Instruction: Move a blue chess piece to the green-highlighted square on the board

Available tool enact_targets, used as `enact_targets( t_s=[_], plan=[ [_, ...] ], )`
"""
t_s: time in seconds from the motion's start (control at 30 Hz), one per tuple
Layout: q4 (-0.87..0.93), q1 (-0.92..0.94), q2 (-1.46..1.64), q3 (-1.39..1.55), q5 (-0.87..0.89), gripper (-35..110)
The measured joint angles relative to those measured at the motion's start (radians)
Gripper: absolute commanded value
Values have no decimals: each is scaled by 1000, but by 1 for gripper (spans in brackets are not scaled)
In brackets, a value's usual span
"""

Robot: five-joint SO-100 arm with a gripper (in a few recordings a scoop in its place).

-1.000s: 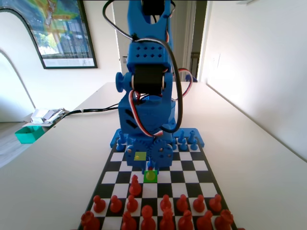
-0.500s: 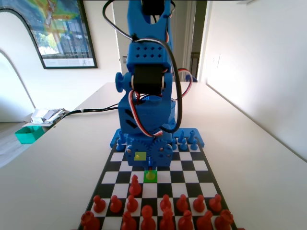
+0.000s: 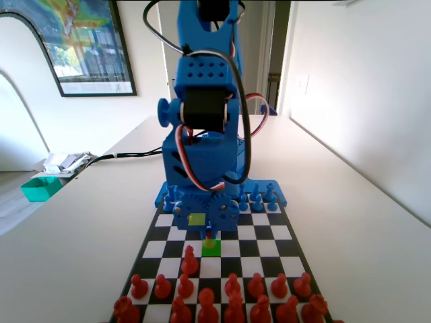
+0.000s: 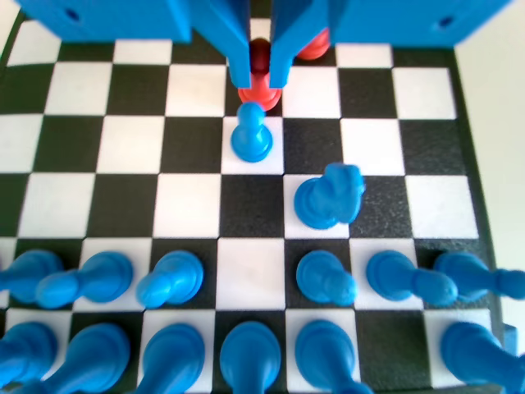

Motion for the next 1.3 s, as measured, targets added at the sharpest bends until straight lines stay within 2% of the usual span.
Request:
enact_targets(
  t_s=[0.3, 0.67, 1.03, 1.3],
  plan=[
    [140, 84, 101, -21, -34, 1],
    [316, 371, 172, -87, -117, 1],
    [268, 583, 176, -71, -255, 1],
    [135, 696, 107, -21, -319, 1]
  ],
)
